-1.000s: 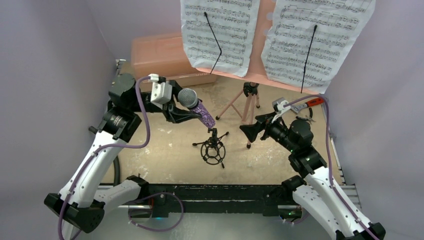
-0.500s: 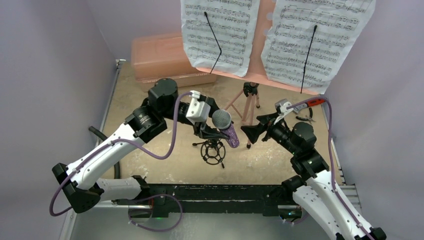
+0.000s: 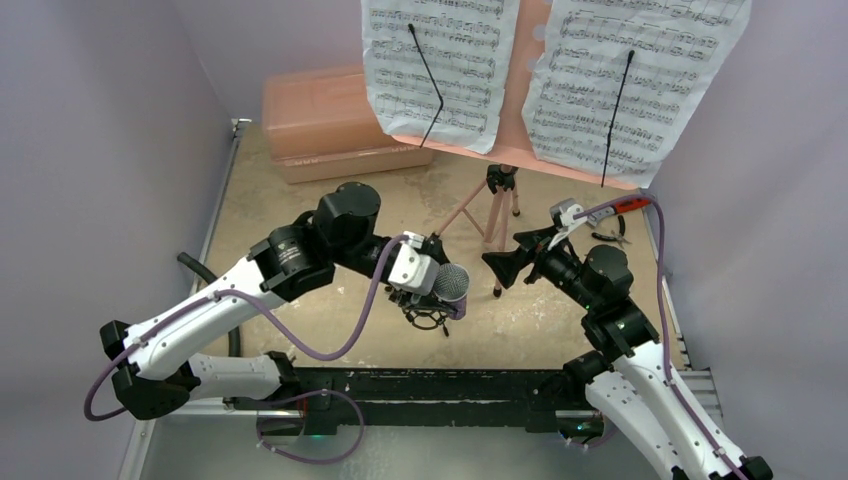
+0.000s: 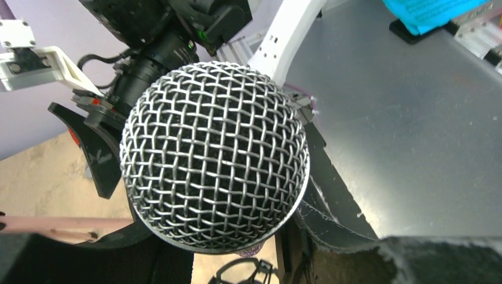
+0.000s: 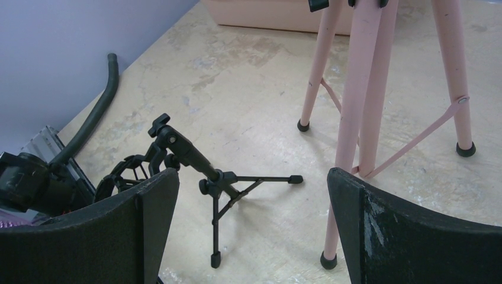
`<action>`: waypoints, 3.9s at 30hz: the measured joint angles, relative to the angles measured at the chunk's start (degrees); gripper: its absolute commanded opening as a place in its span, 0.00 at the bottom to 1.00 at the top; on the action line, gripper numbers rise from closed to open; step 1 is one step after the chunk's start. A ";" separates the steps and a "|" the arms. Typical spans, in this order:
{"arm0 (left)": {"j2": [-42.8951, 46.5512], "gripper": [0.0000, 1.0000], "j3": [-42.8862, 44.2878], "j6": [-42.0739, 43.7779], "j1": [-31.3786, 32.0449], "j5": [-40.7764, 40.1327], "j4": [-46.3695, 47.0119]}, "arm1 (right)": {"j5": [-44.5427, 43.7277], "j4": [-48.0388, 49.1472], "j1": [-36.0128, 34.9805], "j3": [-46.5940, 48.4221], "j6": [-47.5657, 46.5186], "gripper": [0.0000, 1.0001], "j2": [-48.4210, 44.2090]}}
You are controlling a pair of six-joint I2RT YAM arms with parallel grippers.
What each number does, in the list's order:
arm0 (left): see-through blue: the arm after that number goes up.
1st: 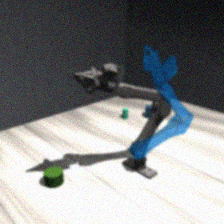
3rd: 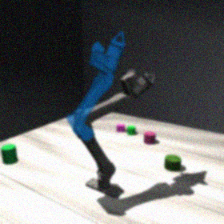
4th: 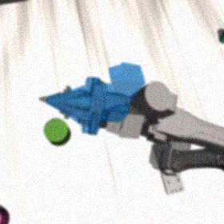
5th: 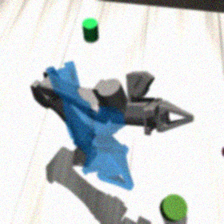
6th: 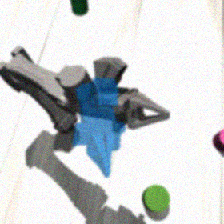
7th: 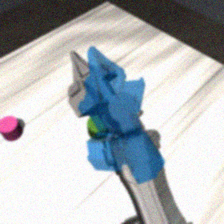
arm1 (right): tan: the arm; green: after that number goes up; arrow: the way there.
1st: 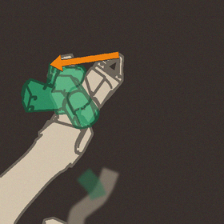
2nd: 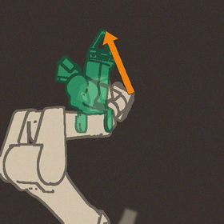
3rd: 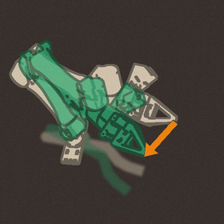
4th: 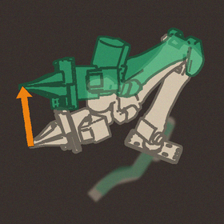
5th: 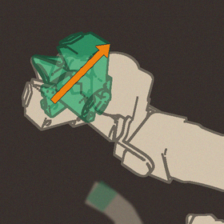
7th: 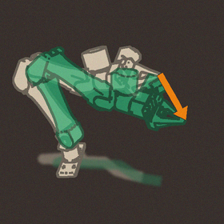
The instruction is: Set up the instrument practice props
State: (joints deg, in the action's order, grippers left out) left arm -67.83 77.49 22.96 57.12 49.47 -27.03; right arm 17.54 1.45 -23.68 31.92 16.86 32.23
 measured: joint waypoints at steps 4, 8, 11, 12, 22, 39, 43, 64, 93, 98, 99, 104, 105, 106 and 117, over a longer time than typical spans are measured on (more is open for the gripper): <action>2.03 0.00 0.02 4.66 0.85 -2.91 -5.55 | 0.00 0.00 0.00 0.00 0.07 0.98 0.00; 4.63 0.00 0.04 10.34 1.09 -6.14 -10.43 | 0.02 0.00 0.00 0.00 0.24 0.98 0.00; 6.10 0.00 0.04 13.70 1.09 -7.43 -12.83 | 0.02 0.00 0.00 0.00 0.28 0.98 -0.02; 6.40 0.00 0.04 14.45 1.09 -7.76 -13.33 | 0.02 -0.02 0.00 0.00 0.28 0.98 -0.04; 7.06 0.00 0.02 17.22 1.14 -9.07 -15.82 | 0.02 0.00 0.00 -0.02 0.28 0.98 -0.13; 8.76 0.00 -5.84 17.18 1.14 -8.81 -14.78 | 0.02 -1.09 0.00 -0.02 0.28 0.98 -1.55; 9.01 0.00 -6.16 17.16 1.14 -8.85 -13.92 | 0.00 -1.25 0.00 -0.02 0.28 0.98 -1.66; 11.08 0.00 -8.04 16.74 1.16 -9.35 -10.82 | 0.00 -2.08 0.00 -0.02 0.26 0.98 -1.95; 11.10 0.00 -11.80 17.18 1.14 -9.09 -8.44 | 0.00 -2.08 0.00 0.00 0.22 0.98 -1.49; 11.06 0.00 -12.46 17.92 1.16 -9.22 -7.82 | 0.00 -2.16 0.00 -0.02 0.22 0.98 -1.49; 11.06 0.00 -12.83 18.34 1.16 -9.31 -7.82 | 0.00 -2.19 0.00 -0.02 0.22 0.98 -1.51; 11.28 0.00 -15.10 20.17 1.14 -10.23 -7.76 | 0.00 -2.21 0.00 -0.02 0.22 0.98 -1.51; 11.41 0.00 -15.54 20.44 1.14 -10.54 -7.74 | 0.00 -2.21 0.00 -0.02 0.20 0.98 -1.53; 11.58 0.00 -15.85 20.81 1.16 -10.71 -7.69 | 0.00 -2.23 0.00 0.00 0.22 0.98 -1.53; 13.84 0.00 -18.97 21.84 1.22 -10.86 -5.11 | -0.02 -2.23 0.00 -0.02 0.20 0.98 -1.51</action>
State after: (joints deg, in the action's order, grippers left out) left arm -54.00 58.52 44.80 58.35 38.61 -32.14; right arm 17.52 -0.78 -23.68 31.90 17.06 30.72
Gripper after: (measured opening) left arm 0.434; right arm 0.977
